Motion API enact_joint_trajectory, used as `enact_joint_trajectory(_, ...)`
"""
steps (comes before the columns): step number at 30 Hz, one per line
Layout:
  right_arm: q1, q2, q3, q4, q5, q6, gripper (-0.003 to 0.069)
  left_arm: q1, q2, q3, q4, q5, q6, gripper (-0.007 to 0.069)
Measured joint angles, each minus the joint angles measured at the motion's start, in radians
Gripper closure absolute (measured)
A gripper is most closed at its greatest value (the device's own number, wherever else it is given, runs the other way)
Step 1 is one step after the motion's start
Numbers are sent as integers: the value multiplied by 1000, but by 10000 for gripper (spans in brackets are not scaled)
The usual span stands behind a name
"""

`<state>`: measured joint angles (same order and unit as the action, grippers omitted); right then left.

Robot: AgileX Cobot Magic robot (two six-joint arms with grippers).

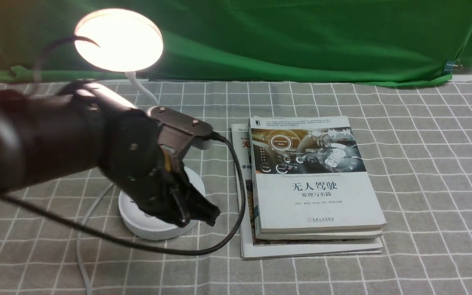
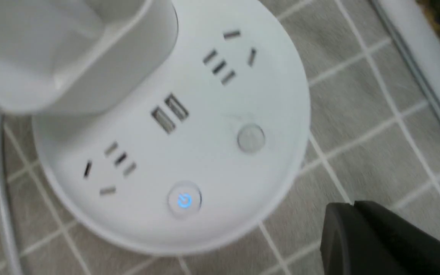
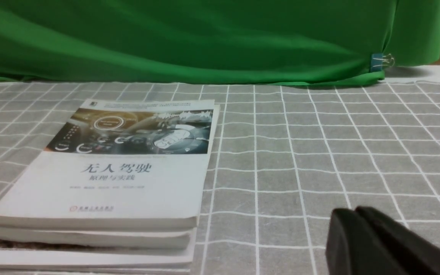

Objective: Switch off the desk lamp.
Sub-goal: Use the left arm to press the button switch on the lamp holder

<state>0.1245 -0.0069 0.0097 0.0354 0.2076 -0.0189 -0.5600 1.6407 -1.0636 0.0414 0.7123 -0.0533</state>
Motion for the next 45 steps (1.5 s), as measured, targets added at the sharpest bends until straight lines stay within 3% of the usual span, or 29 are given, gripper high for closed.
enact_joint_trajectory(28,0,0,0,0,0,0,622,42,154,-35,35,-112,-33,627)
enact_joint_trajectory(45,0,0,0,0,0,0,622,62,105,-34,71,-136,-80,627)
